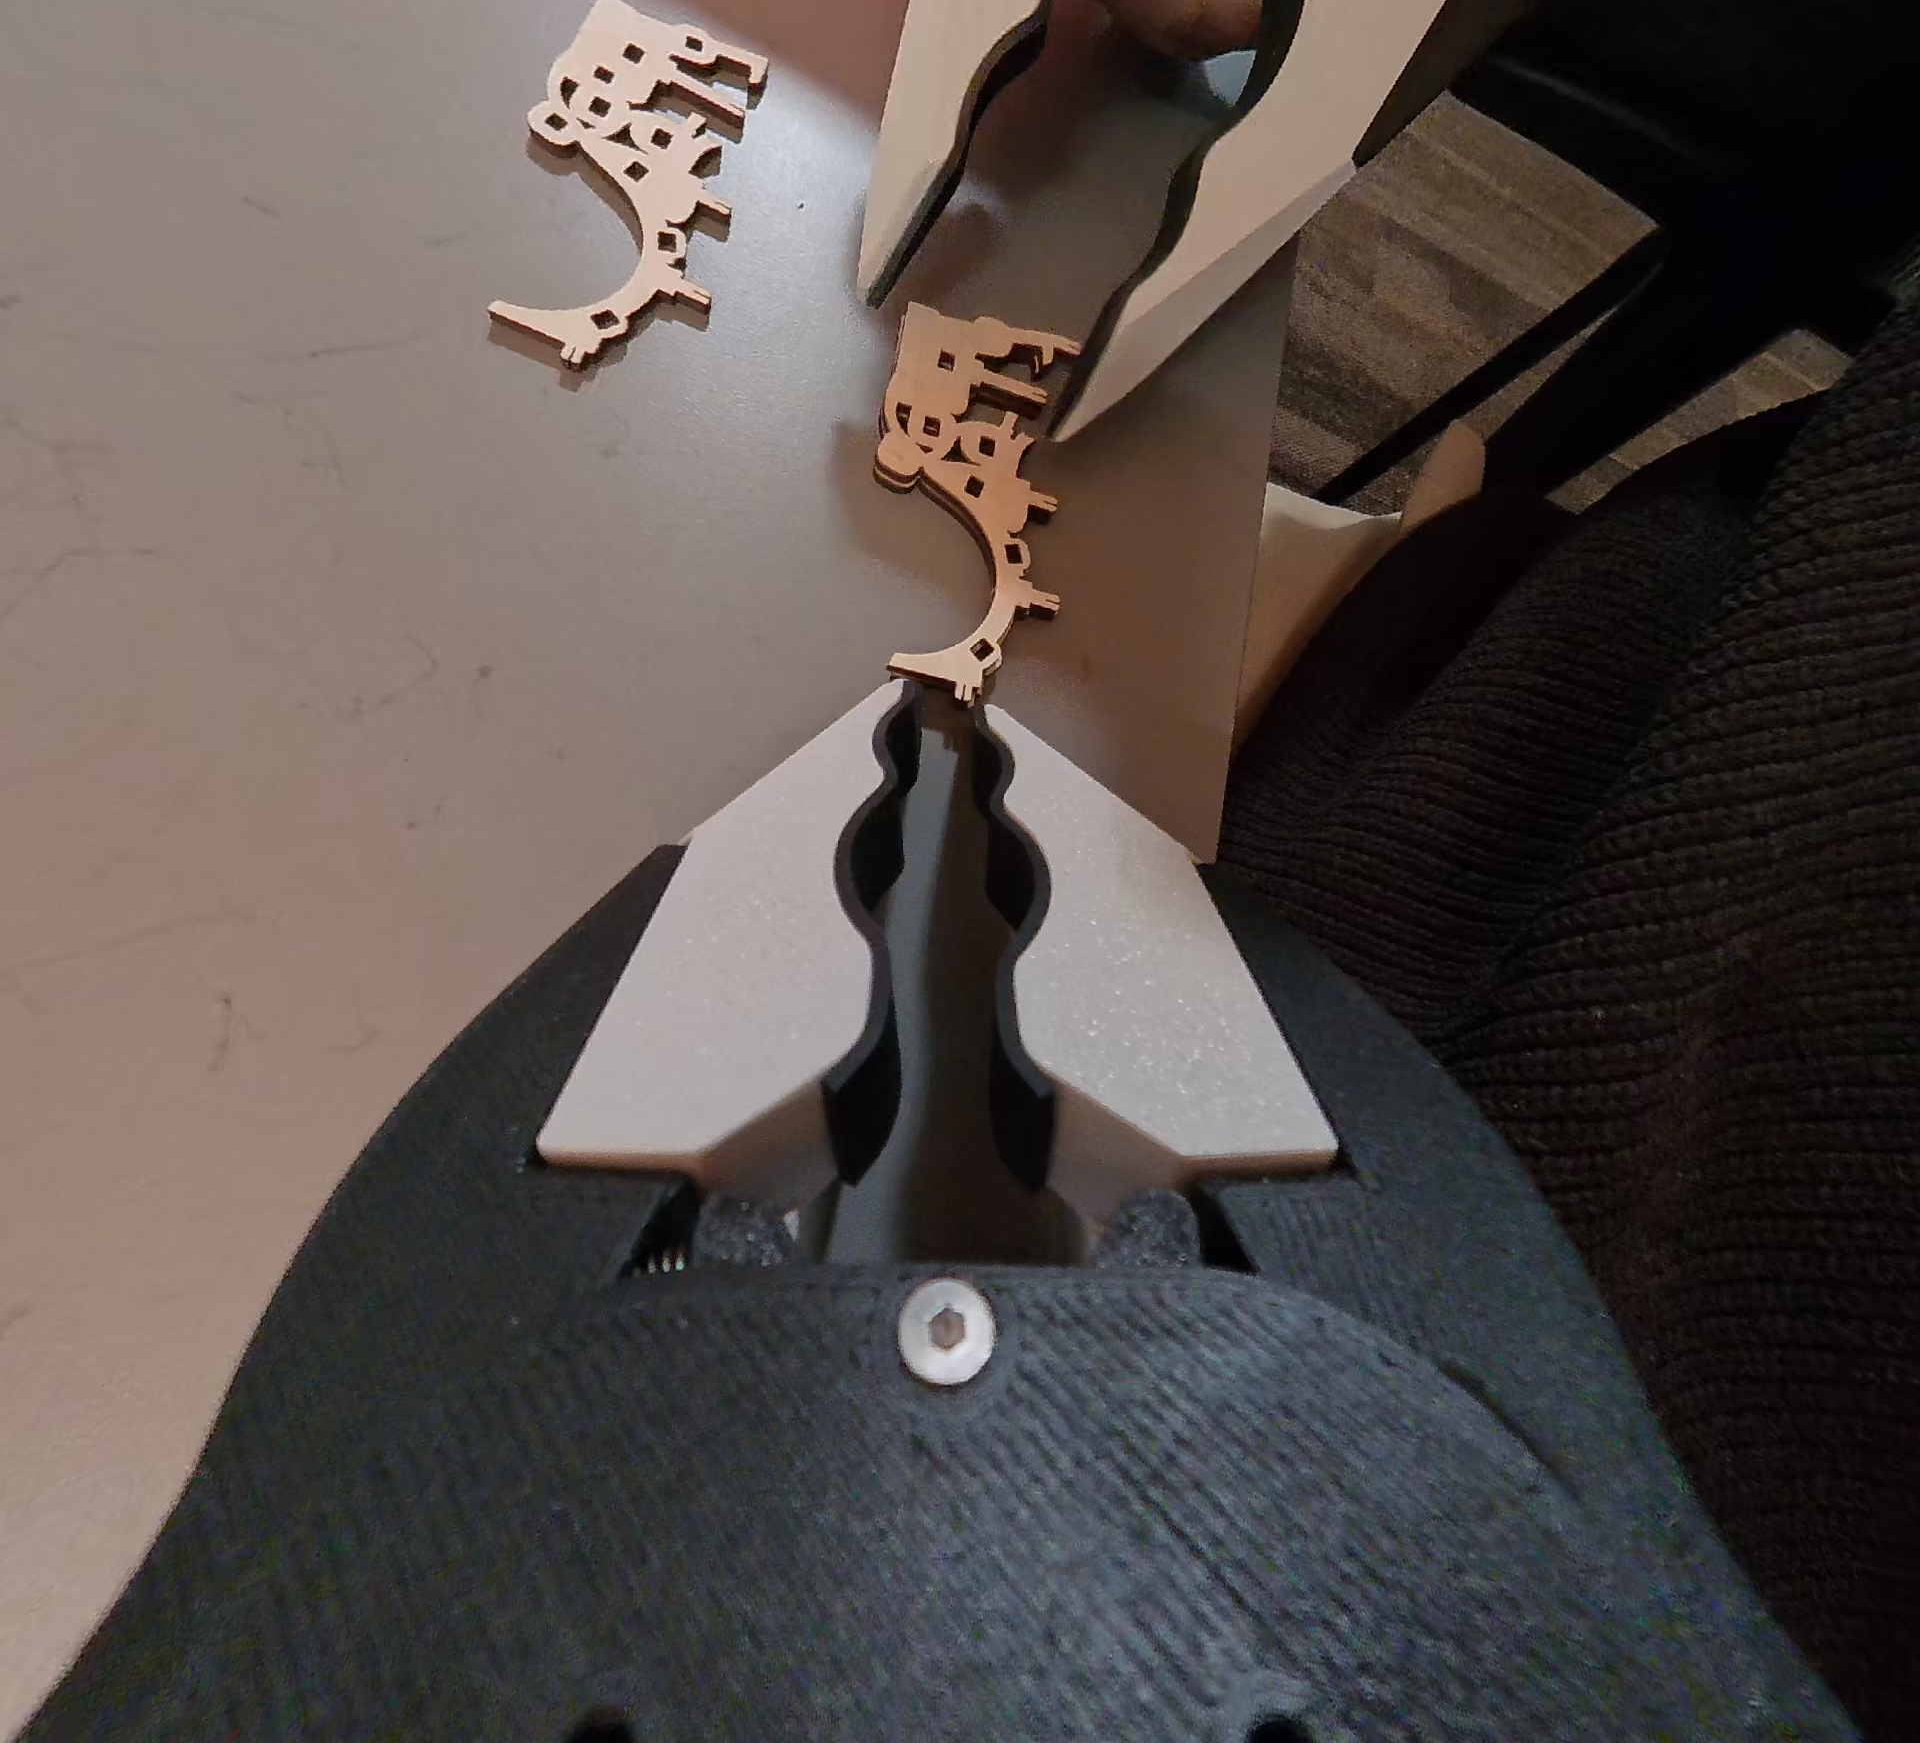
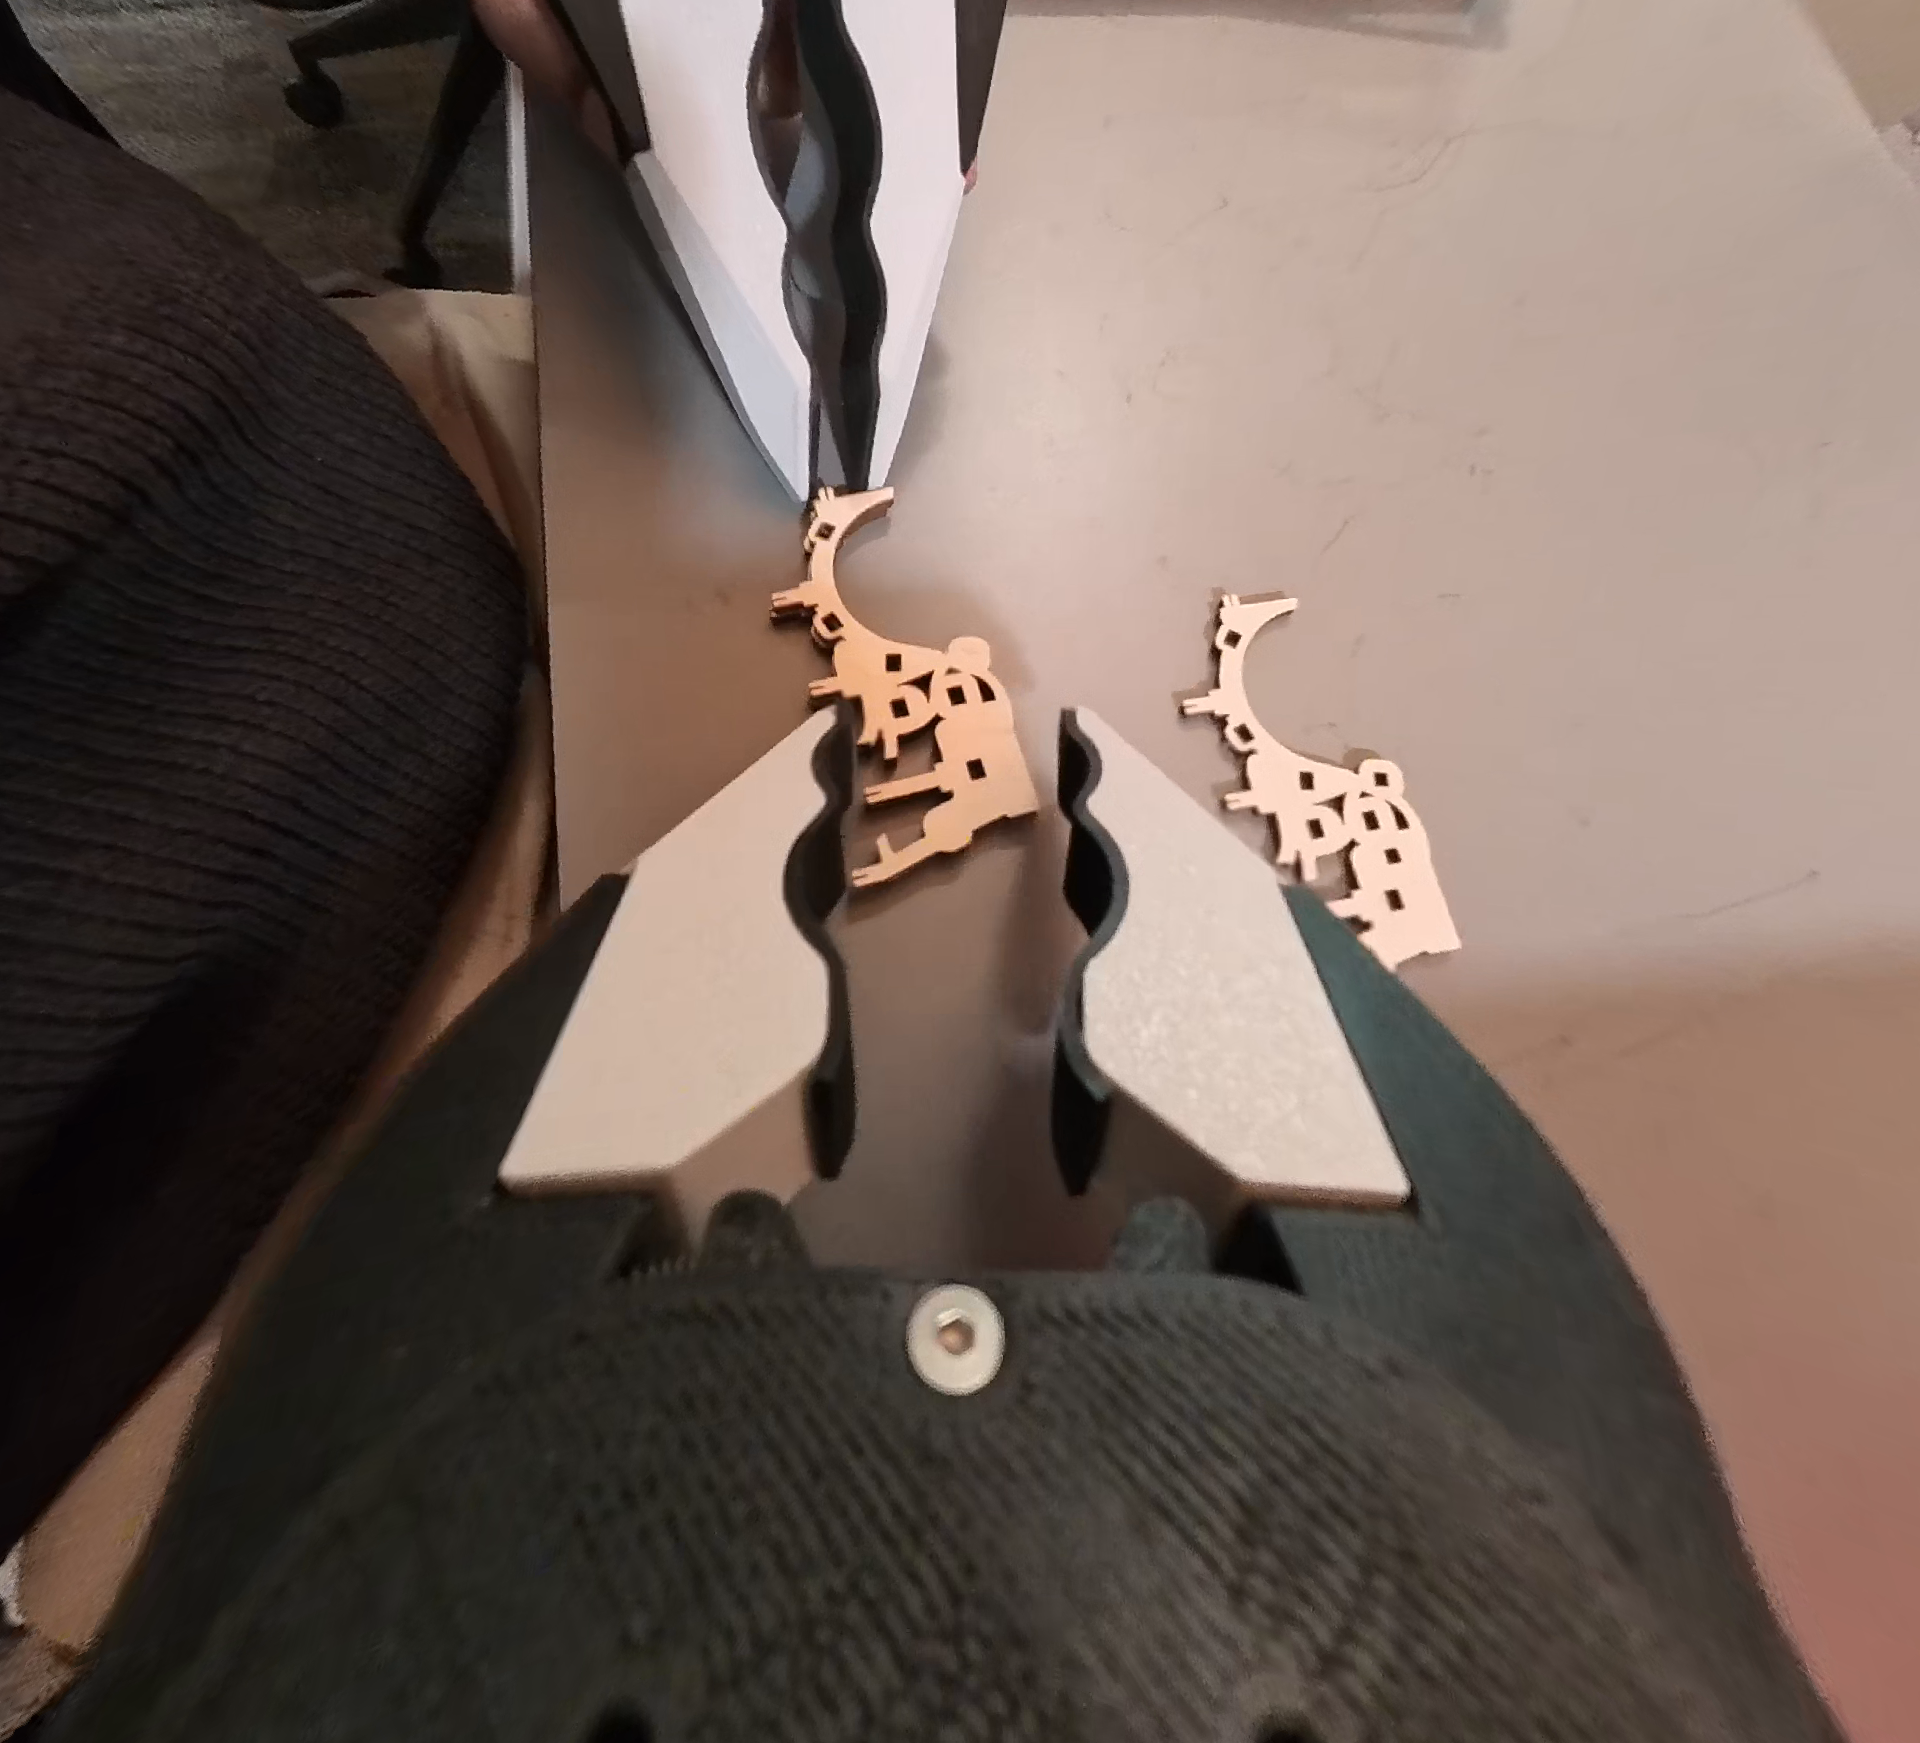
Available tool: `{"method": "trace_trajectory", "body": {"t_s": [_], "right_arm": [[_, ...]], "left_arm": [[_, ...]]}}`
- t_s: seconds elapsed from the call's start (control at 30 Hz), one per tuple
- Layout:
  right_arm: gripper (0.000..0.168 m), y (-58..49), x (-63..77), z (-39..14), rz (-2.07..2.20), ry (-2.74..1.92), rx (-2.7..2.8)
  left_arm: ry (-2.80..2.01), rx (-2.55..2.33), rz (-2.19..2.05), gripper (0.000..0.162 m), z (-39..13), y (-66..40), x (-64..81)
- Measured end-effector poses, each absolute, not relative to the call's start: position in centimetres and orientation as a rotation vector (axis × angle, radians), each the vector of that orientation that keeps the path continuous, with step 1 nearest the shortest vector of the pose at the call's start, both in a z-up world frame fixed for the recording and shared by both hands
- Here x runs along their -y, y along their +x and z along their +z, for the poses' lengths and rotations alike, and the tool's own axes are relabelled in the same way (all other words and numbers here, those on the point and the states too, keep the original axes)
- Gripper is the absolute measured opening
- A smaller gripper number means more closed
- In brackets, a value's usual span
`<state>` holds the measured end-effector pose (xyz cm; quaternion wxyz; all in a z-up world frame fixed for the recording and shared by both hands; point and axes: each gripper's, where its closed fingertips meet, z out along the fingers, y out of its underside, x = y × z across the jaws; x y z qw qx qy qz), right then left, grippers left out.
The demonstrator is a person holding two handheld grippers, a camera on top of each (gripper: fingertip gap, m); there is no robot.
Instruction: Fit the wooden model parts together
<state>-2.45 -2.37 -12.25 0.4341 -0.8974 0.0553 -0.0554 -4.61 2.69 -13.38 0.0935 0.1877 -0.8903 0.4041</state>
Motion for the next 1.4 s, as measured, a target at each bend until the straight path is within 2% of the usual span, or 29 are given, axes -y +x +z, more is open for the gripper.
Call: {"method": "trace_trajectory", "body": {"t_s": [0.2, 1.17, 1.3, 1.4], "right_arm": [[0.044, -2.78, 2.29, -13.21, -0.135, -2.281, -0.118], [0.037, -2.84, 2.99, -13.29, -0.125, -2.307, -0.152], [0.038, -2.68, 2.88, -13.23, -0.139, -2.302, -0.150], [0.038, -2.70, 2.71, -13.24, -0.135, -2.297, -0.149]], "left_arm": [[0.558, 2.640, 1.199, 0.007, -13.38, -4.61, -2.68], [0.588, 2.641, 1.209, 0.009, -13.35, -4.27, -2.73], [0.574, 2.634, 1.215, 0.016, -13.25, -4.41, -2.66], [0.612, 2.649, 1.263, 0.041, -12.91, -3.75, -2.54]]}}
